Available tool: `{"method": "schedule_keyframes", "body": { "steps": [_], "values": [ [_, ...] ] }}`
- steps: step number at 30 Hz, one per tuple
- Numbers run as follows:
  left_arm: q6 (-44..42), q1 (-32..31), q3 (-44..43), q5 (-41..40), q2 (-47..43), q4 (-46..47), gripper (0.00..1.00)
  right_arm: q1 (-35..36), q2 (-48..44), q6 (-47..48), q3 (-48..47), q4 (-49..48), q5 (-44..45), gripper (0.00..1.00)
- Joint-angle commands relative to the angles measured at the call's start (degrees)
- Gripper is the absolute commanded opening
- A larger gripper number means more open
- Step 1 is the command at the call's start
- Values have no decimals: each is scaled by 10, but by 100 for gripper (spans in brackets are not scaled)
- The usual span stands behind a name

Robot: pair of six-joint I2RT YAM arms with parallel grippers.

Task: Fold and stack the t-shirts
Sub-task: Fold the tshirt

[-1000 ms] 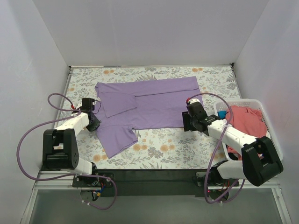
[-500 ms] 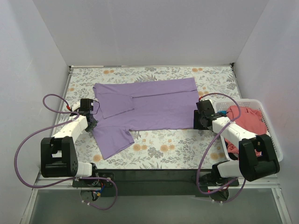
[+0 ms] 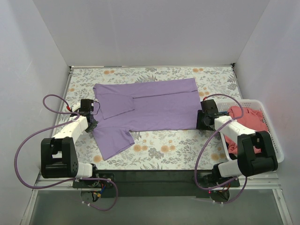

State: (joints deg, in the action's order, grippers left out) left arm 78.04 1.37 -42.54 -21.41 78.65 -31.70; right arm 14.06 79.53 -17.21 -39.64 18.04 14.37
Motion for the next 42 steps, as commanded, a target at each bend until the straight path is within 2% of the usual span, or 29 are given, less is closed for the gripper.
{"method": "schedule_keyframes", "body": {
  "steps": [1,13,17,19,23,24,26,35,42],
  "values": [
    [1,0,2,-19,-13,1,0,-7,3,-8,-10,-20,-12,52],
    [2,0,3,-18,-19,1,0,-15,15,-12,-7,-27,-15,52],
    [2,0,3,-18,-18,1,0,-21,27,-12,10,-31,-10,47],
    [5,0,2,-14,-20,0,0,-23,27,-12,16,-34,-13,39],
    [16,0,4,-3,-40,-3,0,-25,14,-10,18,-27,-18,16],
    [22,0,2,-3,-45,-6,0,-26,6,-9,18,-24,-19,7],
    [29,0,2,-6,-60,-16,0,-25,-3,-7,18,-13,-19,1],
    [36,10,-24,2,-90,-56,0,-26,-76,-7,-19,42,-21,1],
    [37,13,-86,21,-32,-62,0,-27,-18,-12,-107,47,-24,1]
  ]
}}
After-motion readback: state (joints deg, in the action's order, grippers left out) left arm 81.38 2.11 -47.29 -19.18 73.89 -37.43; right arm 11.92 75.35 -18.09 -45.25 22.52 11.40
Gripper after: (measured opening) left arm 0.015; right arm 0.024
